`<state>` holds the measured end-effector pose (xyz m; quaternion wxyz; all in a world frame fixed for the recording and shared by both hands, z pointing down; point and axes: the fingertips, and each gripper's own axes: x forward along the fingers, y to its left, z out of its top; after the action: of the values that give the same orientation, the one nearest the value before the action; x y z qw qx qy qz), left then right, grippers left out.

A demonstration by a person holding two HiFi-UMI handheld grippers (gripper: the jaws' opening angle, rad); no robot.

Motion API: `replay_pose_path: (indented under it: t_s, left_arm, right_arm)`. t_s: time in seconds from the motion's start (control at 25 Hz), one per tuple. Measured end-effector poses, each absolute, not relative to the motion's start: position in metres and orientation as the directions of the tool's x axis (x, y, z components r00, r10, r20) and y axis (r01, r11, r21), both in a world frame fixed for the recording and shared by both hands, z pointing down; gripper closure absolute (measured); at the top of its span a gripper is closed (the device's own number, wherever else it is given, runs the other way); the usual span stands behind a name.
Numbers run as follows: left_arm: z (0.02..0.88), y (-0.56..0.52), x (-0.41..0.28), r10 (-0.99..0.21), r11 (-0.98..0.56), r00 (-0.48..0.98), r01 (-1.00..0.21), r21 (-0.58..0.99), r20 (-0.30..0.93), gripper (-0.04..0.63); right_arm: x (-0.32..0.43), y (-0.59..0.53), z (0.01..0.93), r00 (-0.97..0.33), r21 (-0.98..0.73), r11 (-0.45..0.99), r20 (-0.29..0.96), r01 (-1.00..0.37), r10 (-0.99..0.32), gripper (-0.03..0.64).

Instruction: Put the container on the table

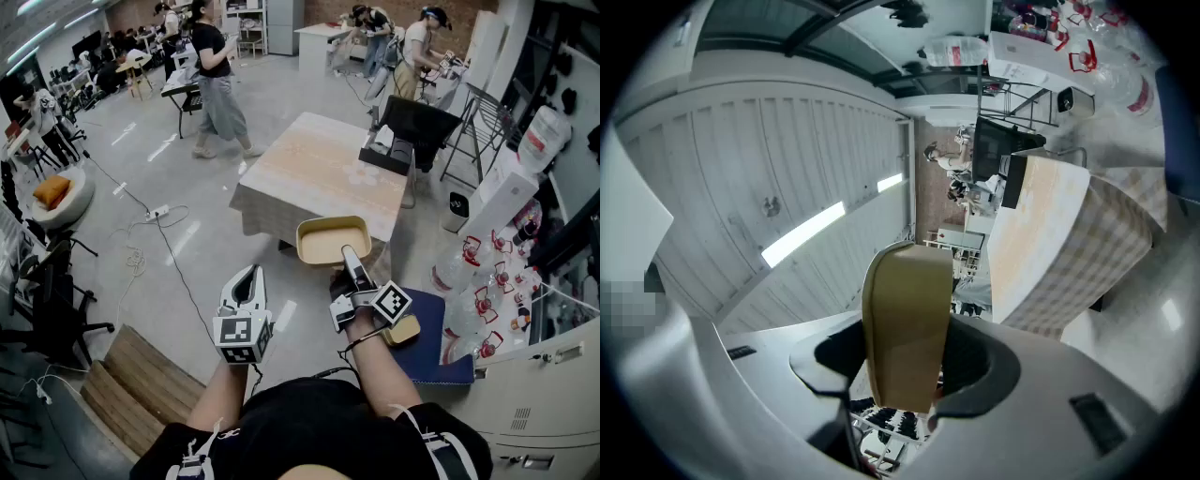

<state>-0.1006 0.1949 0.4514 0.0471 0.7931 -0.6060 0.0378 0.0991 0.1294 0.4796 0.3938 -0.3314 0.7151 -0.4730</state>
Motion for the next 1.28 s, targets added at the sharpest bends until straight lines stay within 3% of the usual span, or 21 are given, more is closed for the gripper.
replay_pose_path:
  t_s: [0.6, 1.28]
  left_arm:
    - [0.444, 0.209, -0.090, -0.958, -0.271, 0.270, -0.963, 0.000, 0.097, 0.581]
    - [0.443, 0.209, -0.141, -0.931, -0.352, 0.354, -0.935, 0.041, 0.088, 0.581]
  right_arm:
    - [0.099, 0.140, 0.476, -0.479, -0.933, 0.348, -0.267, -0.089, -0.836, 0.380]
    - [0.041, 0.147, 0.474, -0.451, -0.927, 0.363, -0.283, -0.098, -0.846, 0.380]
